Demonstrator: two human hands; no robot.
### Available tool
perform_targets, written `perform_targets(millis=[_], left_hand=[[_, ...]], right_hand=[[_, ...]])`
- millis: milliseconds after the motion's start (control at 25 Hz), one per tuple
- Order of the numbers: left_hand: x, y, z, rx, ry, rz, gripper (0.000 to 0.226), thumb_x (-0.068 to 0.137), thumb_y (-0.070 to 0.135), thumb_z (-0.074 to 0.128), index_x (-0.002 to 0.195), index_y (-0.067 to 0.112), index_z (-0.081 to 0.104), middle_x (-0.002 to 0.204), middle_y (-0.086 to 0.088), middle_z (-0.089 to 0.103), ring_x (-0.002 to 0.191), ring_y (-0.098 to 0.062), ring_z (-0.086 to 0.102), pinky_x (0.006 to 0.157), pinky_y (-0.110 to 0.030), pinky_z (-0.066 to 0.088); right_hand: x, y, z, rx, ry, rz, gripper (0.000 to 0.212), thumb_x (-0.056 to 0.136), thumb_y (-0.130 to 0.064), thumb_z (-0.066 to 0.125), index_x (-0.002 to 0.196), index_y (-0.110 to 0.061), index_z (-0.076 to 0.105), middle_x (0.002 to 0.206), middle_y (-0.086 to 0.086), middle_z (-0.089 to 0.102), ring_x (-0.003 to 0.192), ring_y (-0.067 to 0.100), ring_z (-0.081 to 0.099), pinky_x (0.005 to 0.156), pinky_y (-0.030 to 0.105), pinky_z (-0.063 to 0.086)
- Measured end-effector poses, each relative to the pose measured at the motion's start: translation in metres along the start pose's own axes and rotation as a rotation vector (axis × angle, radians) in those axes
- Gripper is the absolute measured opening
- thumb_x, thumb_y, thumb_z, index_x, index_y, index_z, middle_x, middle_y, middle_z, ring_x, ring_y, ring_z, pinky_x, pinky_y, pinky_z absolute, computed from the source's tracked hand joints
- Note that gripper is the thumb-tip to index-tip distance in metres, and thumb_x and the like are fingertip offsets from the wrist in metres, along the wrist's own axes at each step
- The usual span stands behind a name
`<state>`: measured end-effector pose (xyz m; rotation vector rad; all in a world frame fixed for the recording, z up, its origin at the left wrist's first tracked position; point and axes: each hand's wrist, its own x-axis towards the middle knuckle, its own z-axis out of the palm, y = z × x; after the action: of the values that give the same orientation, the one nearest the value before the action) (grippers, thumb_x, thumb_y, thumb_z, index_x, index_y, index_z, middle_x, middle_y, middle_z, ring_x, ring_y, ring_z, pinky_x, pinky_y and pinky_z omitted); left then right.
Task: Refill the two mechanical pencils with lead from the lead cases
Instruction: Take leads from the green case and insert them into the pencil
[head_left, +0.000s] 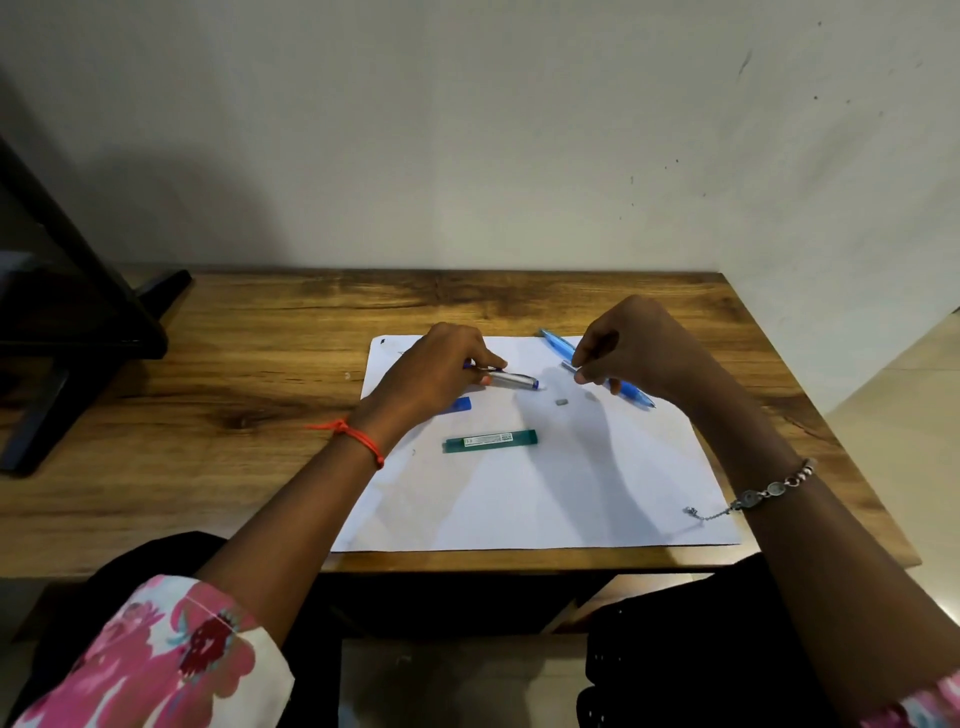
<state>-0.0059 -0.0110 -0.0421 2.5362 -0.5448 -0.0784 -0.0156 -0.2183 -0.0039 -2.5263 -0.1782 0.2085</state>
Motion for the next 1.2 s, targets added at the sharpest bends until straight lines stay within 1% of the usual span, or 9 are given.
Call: perform_targets(millis=[240,400,520,640,720,840,960,1120,1200], left_hand=[[0.0,-0.002,0.002,0.042,-0.023,0.021,0.03,0.08,0.008,0.066,0.11,0.007,0.066,0.107,-0.012,0.063,0.096,-0.025,0.057,0.082,-0.043,0.05],[0.0,-0.003,-0.001,-0.037,-0.009,-0.01,0.032,0.077,0.006,0.07,0.109,0.002,0.066,0.109,-0.013,0.063,0.098,-0.026,0.059,0.085,-0.04,0.05],[0.0,-0.004,-0.005,-0.075,-0.001,-0.016,0.036,0.075,0.007,0.072,0.11,0.003,0.065,0.107,-0.014,0.064,0.09,-0.019,0.055,0.078,-0.025,0.046],[-0.003,-0.001,-0.013,-0.148,0.046,-0.029,0.034,0.075,0.008,0.071,0.109,0.006,0.066,0.103,-0.012,0.066,0.084,-0.013,0.053,0.065,-0.011,0.041],[-0.006,0.002,-0.02,-0.179,0.081,-0.049,0.032,0.077,0.008,0.07,0.108,0.006,0.067,0.101,-0.008,0.068,0.082,-0.012,0.055,0.068,-0.012,0.042],[-0.015,0.003,-0.032,-0.176,0.101,-0.07,0.027,0.079,0.005,0.067,0.106,0.006,0.068,0.092,-0.006,0.069,0.074,-0.008,0.056,0.067,-0.01,0.042],[-0.021,0.0,-0.042,-0.189,0.13,-0.077,0.026,0.079,0.002,0.066,0.104,0.006,0.069,0.086,-0.006,0.069,0.07,-0.005,0.057,0.063,-0.003,0.041],[-0.026,-0.001,-0.047,-0.229,0.118,-0.125,0.027,0.077,0.002,0.068,0.104,0.007,0.069,0.08,-0.004,0.066,0.059,0.004,0.058,0.057,0.001,0.041],[-0.027,0.002,-0.044,-0.288,0.06,-0.124,0.028,0.077,-0.001,0.067,0.104,0.004,0.068,0.076,-0.005,0.067,0.054,0.007,0.059,0.057,-0.004,0.045]], right_hand=[[0.005,-0.003,0.009,-0.071,-0.005,-0.004,0.018,0.075,0.003,0.07,0.092,0.004,0.07,0.072,0.014,0.064,0.041,0.013,0.049,0.044,0.017,0.043],[0.006,-0.002,0.007,-0.088,0.014,0.0,0.017,0.074,0.002,0.071,0.091,0.002,0.072,0.069,0.01,0.063,0.041,0.01,0.049,0.041,0.008,0.04],[0.003,-0.004,0.006,-0.023,0.0,-0.019,0.013,0.074,0.002,0.071,0.087,0.003,0.072,0.059,0.006,0.06,0.031,0.002,0.049,0.037,0.007,0.038],[-0.003,-0.012,0.007,0.045,-0.065,-0.088,0.008,0.072,0.0,0.071,0.08,0.002,0.073,0.057,0.012,0.061,0.03,0.003,0.044,0.036,0.012,0.035],[-0.007,-0.017,0.009,0.053,-0.136,-0.133,0.007,0.071,-0.003,0.073,0.078,-0.003,0.075,0.052,0.005,0.061,0.033,0.003,0.043,0.037,0.012,0.033],[-0.011,-0.023,0.014,-0.006,-0.234,-0.199,0.009,0.069,-0.01,0.078,0.077,-0.009,0.075,0.041,-0.018,0.057,0.043,-0.001,0.049,0.041,0.008,0.032],[-0.011,-0.025,0.019,-0.073,-0.281,-0.252,0.014,0.065,-0.017,0.082,0.078,-0.016,0.075,0.05,-0.02,0.058,0.058,-0.007,0.051,0.05,0.009,0.036],[-0.013,-0.028,0.025,-0.143,-0.355,-0.254,0.017,0.066,-0.015,0.081,0.082,-0.012,0.074,0.061,-0.018,0.057,0.055,-0.009,0.05,0.052,0.008,0.037],[-0.013,-0.03,0.027,-0.177,-0.363,-0.269,0.016,0.068,-0.014,0.078,0.083,-0.011,0.074,0.064,-0.016,0.057,0.057,-0.014,0.049,0.055,0.005,0.037]])
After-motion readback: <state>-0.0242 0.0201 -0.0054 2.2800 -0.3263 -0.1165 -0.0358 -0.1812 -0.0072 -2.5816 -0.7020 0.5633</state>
